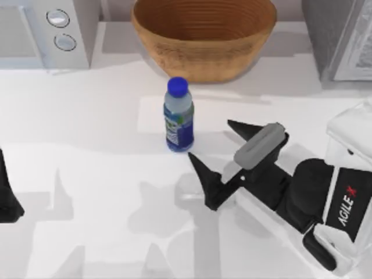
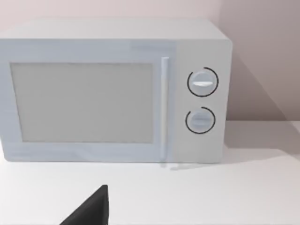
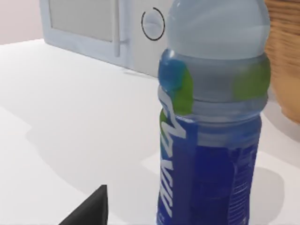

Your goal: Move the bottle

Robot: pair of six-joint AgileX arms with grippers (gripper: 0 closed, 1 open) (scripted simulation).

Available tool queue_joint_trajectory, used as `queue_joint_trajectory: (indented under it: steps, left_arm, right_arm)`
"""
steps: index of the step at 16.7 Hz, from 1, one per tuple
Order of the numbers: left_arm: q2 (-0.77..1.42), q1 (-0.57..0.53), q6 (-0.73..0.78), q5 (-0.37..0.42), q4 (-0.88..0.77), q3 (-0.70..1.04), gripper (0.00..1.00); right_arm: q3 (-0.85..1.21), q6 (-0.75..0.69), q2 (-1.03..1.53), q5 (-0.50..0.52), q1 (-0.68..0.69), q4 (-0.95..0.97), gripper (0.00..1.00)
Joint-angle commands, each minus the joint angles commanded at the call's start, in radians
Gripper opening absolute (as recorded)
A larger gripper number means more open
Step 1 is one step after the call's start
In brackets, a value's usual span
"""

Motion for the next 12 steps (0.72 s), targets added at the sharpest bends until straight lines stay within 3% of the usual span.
queue_joint_trajectory:
  steps: [12]
  left_arm:
    - [0.0, 0.0, 0.0, 0.0, 0.0, 0.0, 1.0]
  right_arm:
    - [0.43, -0.001, 0.111, 0.039, 0.043, -0.315, 1.0]
